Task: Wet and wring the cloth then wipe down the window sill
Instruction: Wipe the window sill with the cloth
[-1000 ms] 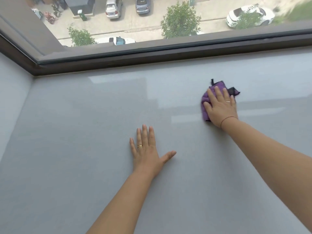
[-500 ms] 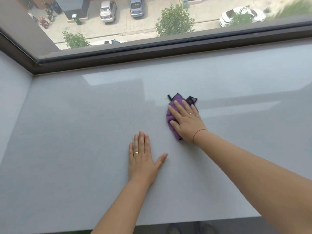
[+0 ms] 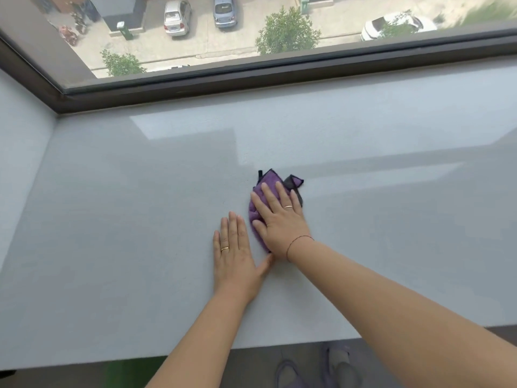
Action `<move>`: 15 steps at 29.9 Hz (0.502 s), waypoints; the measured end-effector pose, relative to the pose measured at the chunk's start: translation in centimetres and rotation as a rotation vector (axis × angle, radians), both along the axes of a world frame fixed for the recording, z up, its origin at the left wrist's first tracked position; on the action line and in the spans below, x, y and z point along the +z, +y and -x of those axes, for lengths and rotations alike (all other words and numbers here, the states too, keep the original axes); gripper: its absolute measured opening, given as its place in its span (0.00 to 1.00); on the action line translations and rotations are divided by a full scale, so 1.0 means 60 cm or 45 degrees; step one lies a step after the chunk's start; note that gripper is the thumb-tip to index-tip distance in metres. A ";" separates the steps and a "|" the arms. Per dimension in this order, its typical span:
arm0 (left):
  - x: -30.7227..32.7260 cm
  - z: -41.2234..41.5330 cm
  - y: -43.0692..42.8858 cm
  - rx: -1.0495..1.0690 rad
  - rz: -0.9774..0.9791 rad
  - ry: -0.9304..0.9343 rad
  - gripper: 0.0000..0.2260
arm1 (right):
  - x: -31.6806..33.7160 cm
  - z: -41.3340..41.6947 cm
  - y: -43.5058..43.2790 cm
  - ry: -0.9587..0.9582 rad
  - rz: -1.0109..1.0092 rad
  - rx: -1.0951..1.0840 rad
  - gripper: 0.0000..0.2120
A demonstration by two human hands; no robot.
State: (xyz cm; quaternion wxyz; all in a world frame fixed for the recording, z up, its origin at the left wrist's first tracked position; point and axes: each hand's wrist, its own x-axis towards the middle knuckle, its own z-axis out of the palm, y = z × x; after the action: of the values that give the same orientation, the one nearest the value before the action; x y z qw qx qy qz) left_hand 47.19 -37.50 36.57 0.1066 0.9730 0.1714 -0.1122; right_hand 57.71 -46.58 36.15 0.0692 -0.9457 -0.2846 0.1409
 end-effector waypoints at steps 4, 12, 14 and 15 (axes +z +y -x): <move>0.004 0.029 -0.014 -0.018 0.035 0.024 0.47 | 0.000 -0.034 -0.072 -0.022 0.008 0.024 0.28; -0.006 0.044 -0.022 0.034 0.142 -0.026 0.37 | 0.010 -0.029 -0.124 0.021 0.062 -0.536 0.28; -0.003 0.038 -0.023 0.074 0.207 -0.089 0.31 | 0.006 0.029 -0.082 -0.011 0.015 -0.304 0.28; -0.001 0.038 -0.022 0.086 0.202 -0.118 0.29 | 0.005 0.059 -0.067 -0.014 0.003 -0.157 0.28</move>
State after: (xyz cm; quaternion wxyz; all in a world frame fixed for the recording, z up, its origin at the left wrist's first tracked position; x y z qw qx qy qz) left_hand 44.91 -38.82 36.53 0.1948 0.9593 0.1895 -0.0765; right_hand 54.17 -50.61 36.47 0.0753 -0.9623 -0.2259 0.1316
